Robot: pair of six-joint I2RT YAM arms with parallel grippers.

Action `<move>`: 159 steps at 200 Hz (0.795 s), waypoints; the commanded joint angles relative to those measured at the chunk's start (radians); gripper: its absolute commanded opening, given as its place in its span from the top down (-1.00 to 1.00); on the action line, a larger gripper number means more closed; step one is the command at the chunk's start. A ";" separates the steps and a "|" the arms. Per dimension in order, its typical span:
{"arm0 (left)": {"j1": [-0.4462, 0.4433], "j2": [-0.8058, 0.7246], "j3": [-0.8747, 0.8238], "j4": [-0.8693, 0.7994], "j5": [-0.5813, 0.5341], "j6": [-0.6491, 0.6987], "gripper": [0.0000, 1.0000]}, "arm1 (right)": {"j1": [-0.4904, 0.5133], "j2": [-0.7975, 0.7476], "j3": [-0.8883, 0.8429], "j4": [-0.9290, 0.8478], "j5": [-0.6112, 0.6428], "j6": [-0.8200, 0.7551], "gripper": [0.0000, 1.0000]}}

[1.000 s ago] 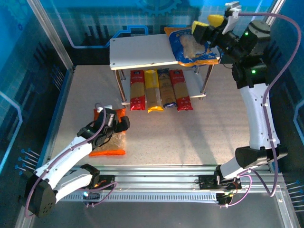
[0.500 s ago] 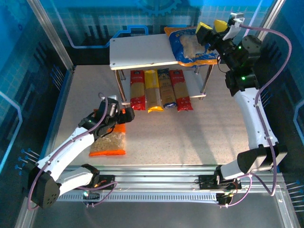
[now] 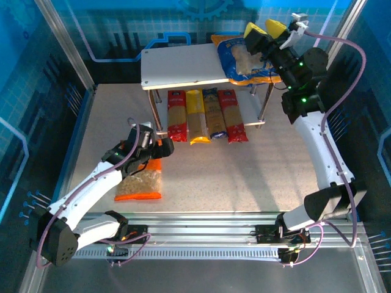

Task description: Place and organize the pasta boxes and bags onto the shelf

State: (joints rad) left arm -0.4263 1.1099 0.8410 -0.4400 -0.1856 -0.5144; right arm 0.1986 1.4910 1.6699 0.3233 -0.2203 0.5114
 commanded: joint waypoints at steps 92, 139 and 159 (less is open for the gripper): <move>0.024 -0.068 -0.031 -0.027 -0.013 0.033 -0.98 | 0.232 0.112 0.075 0.058 0.052 0.141 -0.65; 0.094 -0.108 -0.055 -0.068 -0.057 0.057 -0.99 | 0.242 -0.074 -0.123 -0.238 0.027 0.011 -0.68; 0.129 -0.114 -0.054 -0.106 -0.088 0.053 -0.99 | 0.242 -0.174 -0.272 -0.343 0.071 -0.047 -0.69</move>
State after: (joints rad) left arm -0.3351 1.0161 0.7959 -0.4805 -0.2203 -0.4873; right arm 0.4324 1.4433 1.5204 0.1543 -0.1883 0.5632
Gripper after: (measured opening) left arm 0.992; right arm 0.840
